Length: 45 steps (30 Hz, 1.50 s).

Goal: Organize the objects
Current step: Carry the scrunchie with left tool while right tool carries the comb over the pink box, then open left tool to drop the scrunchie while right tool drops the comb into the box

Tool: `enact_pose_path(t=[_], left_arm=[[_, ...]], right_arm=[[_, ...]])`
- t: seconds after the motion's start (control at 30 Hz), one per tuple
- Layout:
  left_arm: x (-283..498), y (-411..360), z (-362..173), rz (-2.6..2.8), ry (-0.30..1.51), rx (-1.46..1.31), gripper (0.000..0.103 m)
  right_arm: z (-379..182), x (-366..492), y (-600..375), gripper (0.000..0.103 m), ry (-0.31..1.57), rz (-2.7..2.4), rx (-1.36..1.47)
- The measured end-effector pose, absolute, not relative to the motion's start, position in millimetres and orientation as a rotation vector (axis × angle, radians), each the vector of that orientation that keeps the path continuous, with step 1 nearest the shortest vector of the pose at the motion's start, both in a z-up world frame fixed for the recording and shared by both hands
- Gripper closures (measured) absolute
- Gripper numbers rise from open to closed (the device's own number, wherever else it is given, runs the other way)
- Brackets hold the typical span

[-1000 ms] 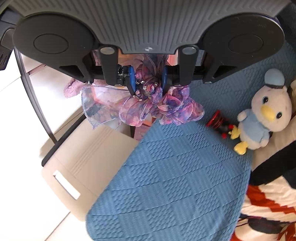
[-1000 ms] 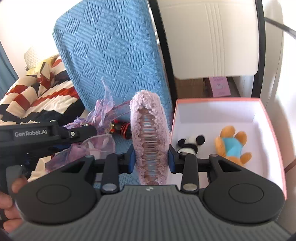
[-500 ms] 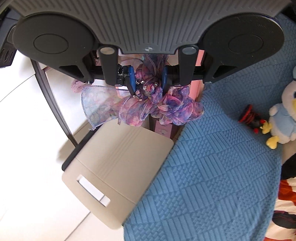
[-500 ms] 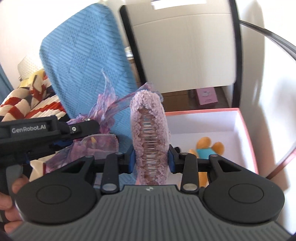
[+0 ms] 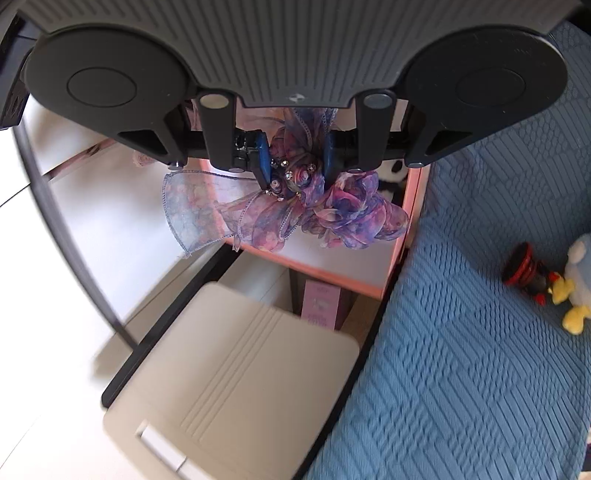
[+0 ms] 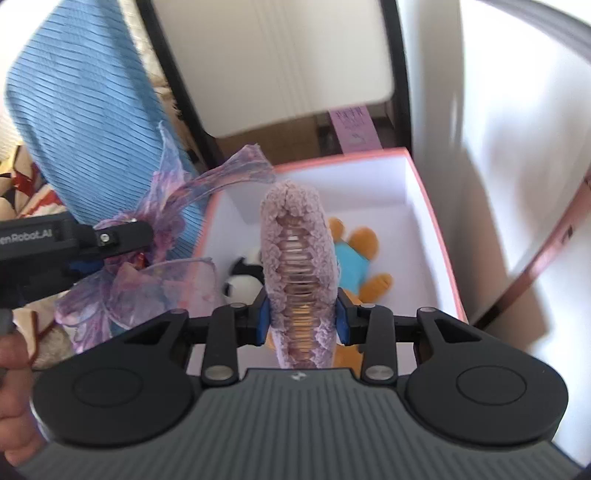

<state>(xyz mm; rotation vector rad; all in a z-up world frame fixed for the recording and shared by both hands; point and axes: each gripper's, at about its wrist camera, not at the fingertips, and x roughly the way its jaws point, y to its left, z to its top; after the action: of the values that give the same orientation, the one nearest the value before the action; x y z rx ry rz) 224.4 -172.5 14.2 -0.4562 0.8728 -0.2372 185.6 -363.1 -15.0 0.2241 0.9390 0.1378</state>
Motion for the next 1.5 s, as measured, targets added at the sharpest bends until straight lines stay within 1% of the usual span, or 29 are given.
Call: enact_pose_path(t=[0.2,0.43,0.63,0.83,0.9,0.93,0.97,1.0,1.03,1.1,1.13,1.23,1.5], left_arm=[[231,-186,-16,-0.214,0.943,-0.383,0.071],[240,-191,-39,-0.201,0.994,-0.349,0.071],[244,-197,-49,-0.219,1.027,-0.321,0.071],[238,-196,-41,-0.246,1.022,-0.307,0.071],[237,-196,-36,-0.244,1.024,-0.294,0.059],[236,-196,-33,-0.247,1.024,-0.282,0.056],[235,-195,-30,-0.249,1.024,-0.272,0.047],[233,-194,-27,-0.254,1.021,-0.266,0.039],[230,-193,-23,-0.262,1.014,-0.264,0.035],[224,-190,-15,-0.271,0.994,-0.268,0.025],[221,-188,-11,-0.273,0.985,-0.270,0.024],[212,-180,4,-0.291,0.951,-0.275,0.024],[186,-148,46,-0.309,0.862,-0.303,0.024]], right_arm=[[-48,191,-377,0.065,1.004,0.104,0.233],[-77,195,-388,0.065,1.063,0.082,0.246],[-83,197,-392,0.064,1.076,0.069,0.240],[-77,192,-398,0.064,1.065,0.050,0.246],[-72,191,-401,0.064,1.054,0.045,0.251],[-69,189,-402,0.064,1.051,0.043,0.255],[-66,188,-403,0.063,1.047,0.035,0.260],[-64,188,-403,0.056,1.041,0.027,0.267],[-60,187,-404,0.043,1.034,0.017,0.272],[-51,182,-404,0.026,1.010,-0.006,0.274],[-47,180,-403,0.025,1.001,-0.003,0.274],[-36,176,-397,0.024,0.986,0.006,0.286],[-4,152,-378,0.024,0.931,0.007,0.264]])
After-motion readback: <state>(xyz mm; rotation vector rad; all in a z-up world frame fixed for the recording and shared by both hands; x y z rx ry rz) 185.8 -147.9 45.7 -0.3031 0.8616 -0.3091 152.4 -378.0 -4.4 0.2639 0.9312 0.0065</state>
